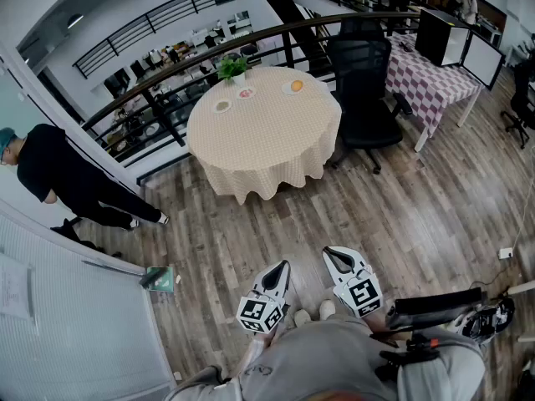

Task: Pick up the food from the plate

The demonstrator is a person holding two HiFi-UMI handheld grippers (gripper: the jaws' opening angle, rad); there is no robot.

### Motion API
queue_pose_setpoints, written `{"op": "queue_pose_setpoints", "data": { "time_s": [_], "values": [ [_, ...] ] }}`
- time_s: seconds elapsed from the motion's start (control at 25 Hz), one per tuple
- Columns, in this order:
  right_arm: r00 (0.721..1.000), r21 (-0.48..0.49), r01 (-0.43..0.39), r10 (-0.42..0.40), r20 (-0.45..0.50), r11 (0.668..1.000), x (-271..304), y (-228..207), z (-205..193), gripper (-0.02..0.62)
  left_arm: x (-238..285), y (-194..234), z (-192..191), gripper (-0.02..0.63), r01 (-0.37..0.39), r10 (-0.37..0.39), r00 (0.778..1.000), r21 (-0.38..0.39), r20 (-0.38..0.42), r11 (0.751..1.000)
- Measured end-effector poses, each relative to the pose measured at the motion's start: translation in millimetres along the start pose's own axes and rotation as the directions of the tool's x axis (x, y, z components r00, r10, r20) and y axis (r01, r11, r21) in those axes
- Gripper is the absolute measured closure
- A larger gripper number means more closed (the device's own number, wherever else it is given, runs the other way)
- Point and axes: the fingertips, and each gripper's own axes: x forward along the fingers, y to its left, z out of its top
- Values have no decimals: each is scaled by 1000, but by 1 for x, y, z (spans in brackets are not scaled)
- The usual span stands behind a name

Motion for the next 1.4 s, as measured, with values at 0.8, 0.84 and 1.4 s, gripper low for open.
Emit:
{"op": "queue_pose_setpoints", "data": {
  "time_s": [0.8,0.84,1.4],
  "values": [
    [998,92,61,-62,7,994,-8,-85,-4,577,61,-9,37,595,-112,105,987,55,124,992],
    [999,87,53,-53,0,995,-7,-89,-9,577,63,-11,37,595,-124,115,984,55,137,991],
    [998,82,-43,39,55,996,-3,-98,4,577,67,-33,40,595,-185,172,977,95,127,978]
  ]
}}
